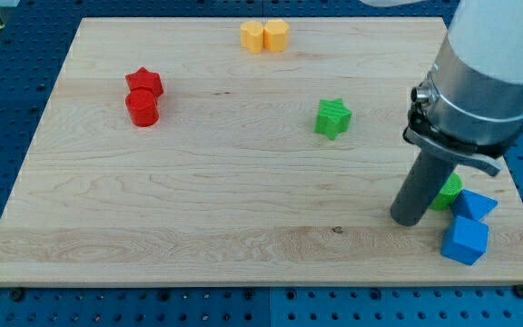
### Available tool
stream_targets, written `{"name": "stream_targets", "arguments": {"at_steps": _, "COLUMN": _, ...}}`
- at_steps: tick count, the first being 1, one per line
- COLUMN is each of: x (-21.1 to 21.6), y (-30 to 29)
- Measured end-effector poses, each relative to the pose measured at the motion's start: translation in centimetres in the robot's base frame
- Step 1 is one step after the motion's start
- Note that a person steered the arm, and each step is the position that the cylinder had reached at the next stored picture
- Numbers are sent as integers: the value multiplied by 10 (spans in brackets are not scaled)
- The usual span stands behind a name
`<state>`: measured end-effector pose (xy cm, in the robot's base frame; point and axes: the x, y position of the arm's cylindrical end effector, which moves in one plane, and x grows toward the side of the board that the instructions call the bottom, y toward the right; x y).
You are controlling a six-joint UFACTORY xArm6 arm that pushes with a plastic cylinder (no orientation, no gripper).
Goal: Slide the green circle at the top of the triangle
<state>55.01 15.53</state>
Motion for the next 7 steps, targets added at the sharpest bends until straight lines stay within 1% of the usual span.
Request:
{"name": "stream_targets", "arguments": {"at_steps": 1, "x": -19, "y": 1}}
{"name": "stream_targets", "arguments": {"at_steps": 2, "x": -20, "y": 2}}
{"name": "stream_targets", "arguments": {"at_steps": 3, "x": -6, "y": 4}}
{"name": "stream_targets", "arguments": {"at_steps": 4, "x": -2, "y": 5}}
{"name": "stream_targets", "arguments": {"at_steps": 5, "x": -5, "y": 14}}
{"name": "stream_targets", "arguments": {"at_steps": 7, "x": -6, "y": 14}}
